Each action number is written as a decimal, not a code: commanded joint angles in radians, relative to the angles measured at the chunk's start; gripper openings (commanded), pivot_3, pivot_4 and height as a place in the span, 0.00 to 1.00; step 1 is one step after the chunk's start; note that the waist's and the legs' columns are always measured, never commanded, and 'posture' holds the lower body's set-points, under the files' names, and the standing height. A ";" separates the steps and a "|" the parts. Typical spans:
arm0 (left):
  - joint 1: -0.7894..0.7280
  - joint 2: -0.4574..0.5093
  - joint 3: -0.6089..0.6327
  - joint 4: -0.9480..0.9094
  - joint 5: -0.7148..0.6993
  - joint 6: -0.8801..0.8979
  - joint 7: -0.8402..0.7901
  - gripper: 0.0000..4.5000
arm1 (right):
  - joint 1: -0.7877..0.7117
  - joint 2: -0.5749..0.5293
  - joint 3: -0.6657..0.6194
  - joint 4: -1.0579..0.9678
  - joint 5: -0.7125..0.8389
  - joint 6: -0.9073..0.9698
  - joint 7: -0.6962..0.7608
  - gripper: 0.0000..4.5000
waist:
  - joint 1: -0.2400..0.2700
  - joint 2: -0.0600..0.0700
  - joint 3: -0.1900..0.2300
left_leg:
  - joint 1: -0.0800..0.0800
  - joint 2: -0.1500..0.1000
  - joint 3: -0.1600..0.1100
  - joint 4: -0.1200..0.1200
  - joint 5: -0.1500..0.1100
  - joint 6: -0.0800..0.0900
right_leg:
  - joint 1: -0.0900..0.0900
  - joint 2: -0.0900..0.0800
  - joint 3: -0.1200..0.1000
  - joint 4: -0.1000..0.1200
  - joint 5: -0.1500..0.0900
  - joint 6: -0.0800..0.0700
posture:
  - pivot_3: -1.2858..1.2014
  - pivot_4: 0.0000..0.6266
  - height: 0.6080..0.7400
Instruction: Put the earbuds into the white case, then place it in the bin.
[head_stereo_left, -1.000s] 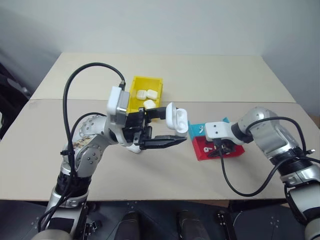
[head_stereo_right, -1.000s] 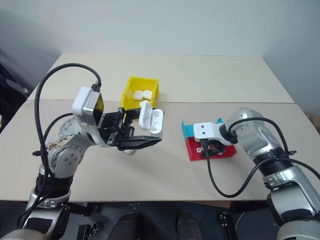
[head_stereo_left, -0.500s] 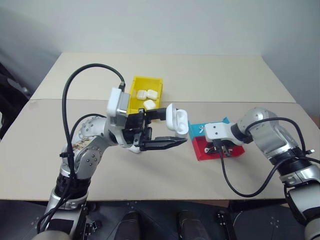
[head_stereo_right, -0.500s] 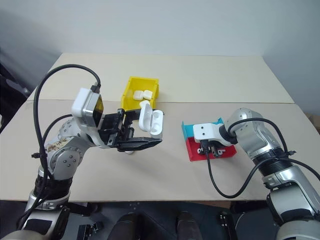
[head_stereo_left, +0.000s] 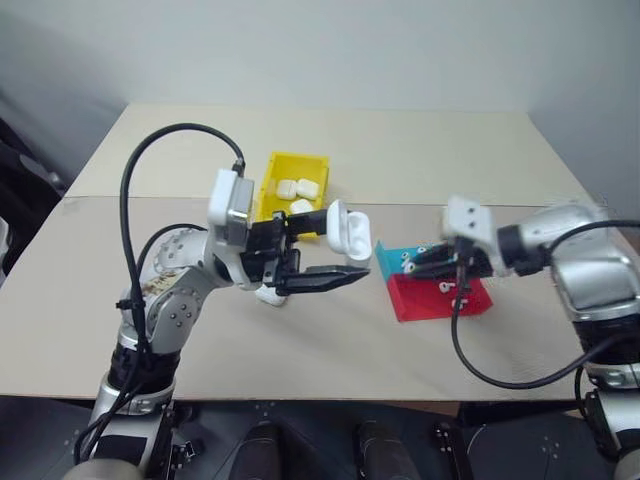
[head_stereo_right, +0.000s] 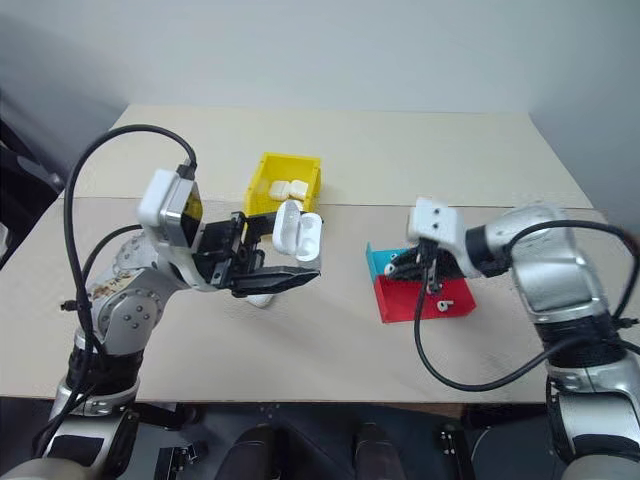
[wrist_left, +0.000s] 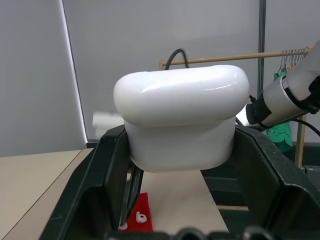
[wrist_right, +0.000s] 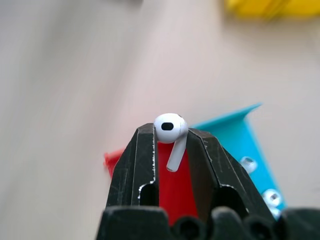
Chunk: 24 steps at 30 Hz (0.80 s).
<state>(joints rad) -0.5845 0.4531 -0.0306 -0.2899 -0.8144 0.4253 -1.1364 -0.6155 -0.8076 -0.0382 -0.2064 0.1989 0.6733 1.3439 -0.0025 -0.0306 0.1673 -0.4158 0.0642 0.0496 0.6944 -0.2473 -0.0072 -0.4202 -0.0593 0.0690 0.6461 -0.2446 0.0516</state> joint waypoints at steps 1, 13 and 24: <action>-0.047 -0.004 0.010 0.027 -0.013 0.003 -0.027 0.62 | 0.036 0.070 -0.228 -0.152 0.203 0.140 -0.127 0.14 | 0.001 0.000 0.000 | 0.000 0.000 0.000 0.000 0.000 0.000 | 0.000 0.000 0.000 0.000 0.000 0.000 | 0.52 0.24 1.00; -0.133 -0.032 -0.032 0.142 0.030 0.035 -0.069 0.62 | -0.021 0.365 -0.413 -0.432 0.781 0.373 -0.642 0.14 | -0.010 0.000 0.000 | 0.000 0.000 0.000 -0.001 0.000 0.000 | -0.001 0.000 0.000 0.001 0.000 0.000 | 0.52 0.24 1.00; -0.146 -0.044 -0.025 0.145 0.041 0.038 -0.082 0.62 | 0.010 0.319 -0.282 -0.421 0.864 0.301 -0.737 0.14 | -0.011 0.000 0.000 | -0.001 0.000 0.000 -0.001 0.000 0.000 | -0.001 0.000 0.000 0.001 0.000 0.000 | 0.52 0.24 1.00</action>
<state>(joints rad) -0.7137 0.4084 -0.0686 -0.1172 -0.7691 0.4625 -1.2132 -0.6030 -0.4736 -0.3181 -0.6174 1.0437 1.0155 0.6088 -0.0135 -0.0304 0.1673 -0.4165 0.0642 0.0491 0.6936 -0.2473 -0.0072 -0.4214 -0.0592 0.0693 0.6468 -0.2446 0.0516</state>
